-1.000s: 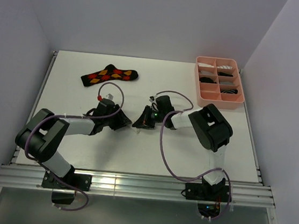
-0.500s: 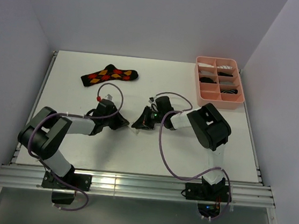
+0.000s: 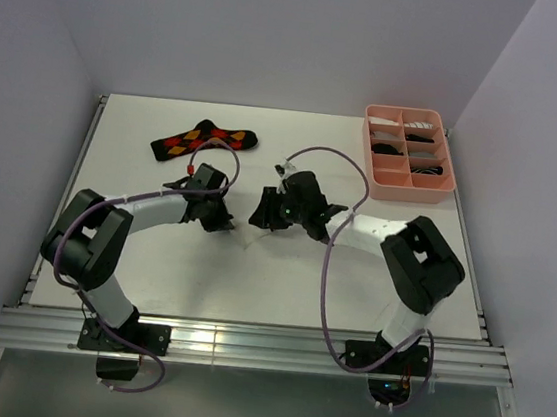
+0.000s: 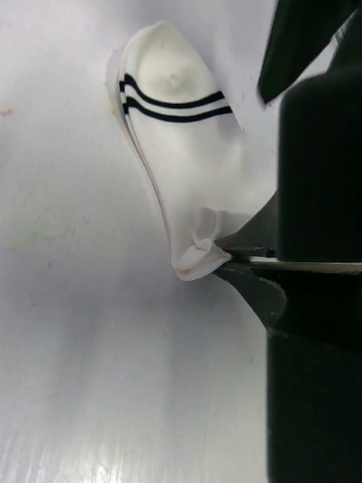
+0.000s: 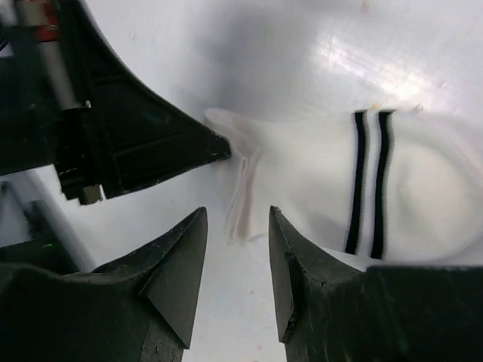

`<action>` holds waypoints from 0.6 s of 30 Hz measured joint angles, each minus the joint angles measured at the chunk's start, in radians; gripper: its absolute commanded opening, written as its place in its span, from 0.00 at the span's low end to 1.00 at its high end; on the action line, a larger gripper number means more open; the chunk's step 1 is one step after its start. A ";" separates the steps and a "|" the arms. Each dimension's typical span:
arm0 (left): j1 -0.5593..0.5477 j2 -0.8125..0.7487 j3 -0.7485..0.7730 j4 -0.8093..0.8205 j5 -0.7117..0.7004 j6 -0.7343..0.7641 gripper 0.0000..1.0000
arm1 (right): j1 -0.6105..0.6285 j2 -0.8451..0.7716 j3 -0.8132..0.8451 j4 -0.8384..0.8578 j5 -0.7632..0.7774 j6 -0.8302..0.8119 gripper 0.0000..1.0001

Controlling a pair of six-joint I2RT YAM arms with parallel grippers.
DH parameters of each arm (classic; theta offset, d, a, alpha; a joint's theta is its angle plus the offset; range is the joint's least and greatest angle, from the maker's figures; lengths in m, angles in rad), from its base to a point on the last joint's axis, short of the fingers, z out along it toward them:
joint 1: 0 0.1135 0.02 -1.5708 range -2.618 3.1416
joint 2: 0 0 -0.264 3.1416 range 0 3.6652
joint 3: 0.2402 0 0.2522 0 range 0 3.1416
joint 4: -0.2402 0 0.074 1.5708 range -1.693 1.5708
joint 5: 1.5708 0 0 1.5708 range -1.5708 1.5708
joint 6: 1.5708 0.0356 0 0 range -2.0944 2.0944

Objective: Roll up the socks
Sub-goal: Roll the sock at the center of the board.

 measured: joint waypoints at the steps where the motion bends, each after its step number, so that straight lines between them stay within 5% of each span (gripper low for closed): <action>1: 0.000 0.005 0.013 -0.023 -0.005 0.006 0.00 | 0.022 -0.032 -0.007 -0.003 0.048 -0.038 0.46; 9: 0.001 0.082 0.124 -0.162 0.009 0.052 0.00 | 0.241 -0.119 -0.039 0.022 0.381 -0.249 0.45; 18: 0.003 0.134 0.204 -0.245 0.034 0.095 0.00 | 0.393 -0.008 -0.046 0.044 0.610 -0.419 0.45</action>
